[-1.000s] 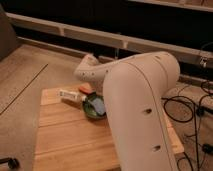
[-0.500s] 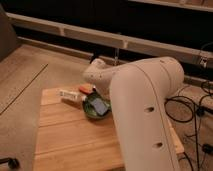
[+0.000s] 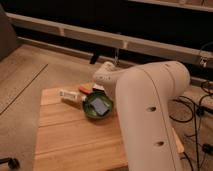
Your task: Push the ceramic bowl across the table
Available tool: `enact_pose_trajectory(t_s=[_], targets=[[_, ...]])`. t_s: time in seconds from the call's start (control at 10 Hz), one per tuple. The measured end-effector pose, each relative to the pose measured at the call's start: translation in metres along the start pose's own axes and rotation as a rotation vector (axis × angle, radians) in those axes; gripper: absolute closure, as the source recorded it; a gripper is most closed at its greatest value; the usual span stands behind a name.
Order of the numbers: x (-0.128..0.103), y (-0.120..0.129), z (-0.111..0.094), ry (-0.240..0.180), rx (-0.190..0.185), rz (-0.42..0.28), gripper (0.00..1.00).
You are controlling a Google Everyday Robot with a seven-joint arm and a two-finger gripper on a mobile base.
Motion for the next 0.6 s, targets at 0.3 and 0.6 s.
enact_pose_trajectory(t_s=[0.3, 0.6], targets=[[-0.006, 0.006, 0.008, 0.004, -0.002, -0.014, 1.00], [-0.012, 0.034, 0.008, -0.002, -0.029, -0.063, 1.00]])
